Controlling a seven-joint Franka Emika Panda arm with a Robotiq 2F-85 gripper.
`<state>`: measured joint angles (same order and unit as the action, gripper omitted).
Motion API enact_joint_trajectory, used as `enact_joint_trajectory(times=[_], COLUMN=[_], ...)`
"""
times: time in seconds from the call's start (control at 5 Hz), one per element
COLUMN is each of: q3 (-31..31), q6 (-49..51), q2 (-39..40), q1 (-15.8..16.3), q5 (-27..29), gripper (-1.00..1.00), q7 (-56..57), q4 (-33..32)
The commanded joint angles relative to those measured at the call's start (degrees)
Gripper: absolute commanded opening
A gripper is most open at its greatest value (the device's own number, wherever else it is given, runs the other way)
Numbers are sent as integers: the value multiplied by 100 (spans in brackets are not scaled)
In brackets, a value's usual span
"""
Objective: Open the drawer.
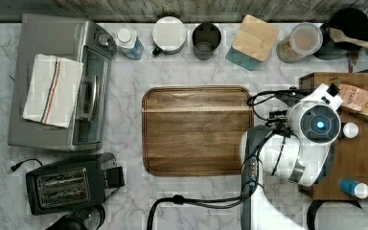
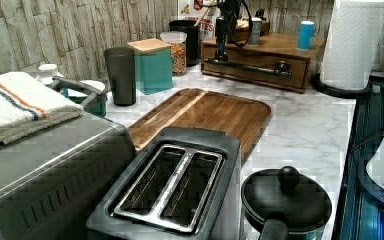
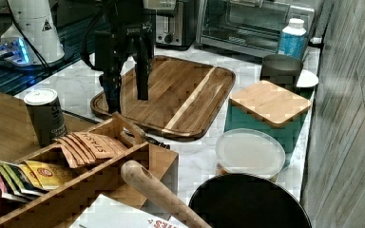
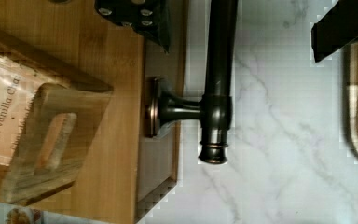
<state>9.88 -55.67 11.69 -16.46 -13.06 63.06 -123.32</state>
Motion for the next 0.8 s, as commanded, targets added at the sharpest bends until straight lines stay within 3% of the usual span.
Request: enact_joint_trajectory(times=[0.2,0.4,0.8], q3=[192,225,171], q6=[-446,-666,-1389], q2=[-169,-25,391], q1=[79,-25,-419], q5=[447,694,656], gripper=[100,100,100], q7=[-865,-492,393], q4=[-860,-979,-998])
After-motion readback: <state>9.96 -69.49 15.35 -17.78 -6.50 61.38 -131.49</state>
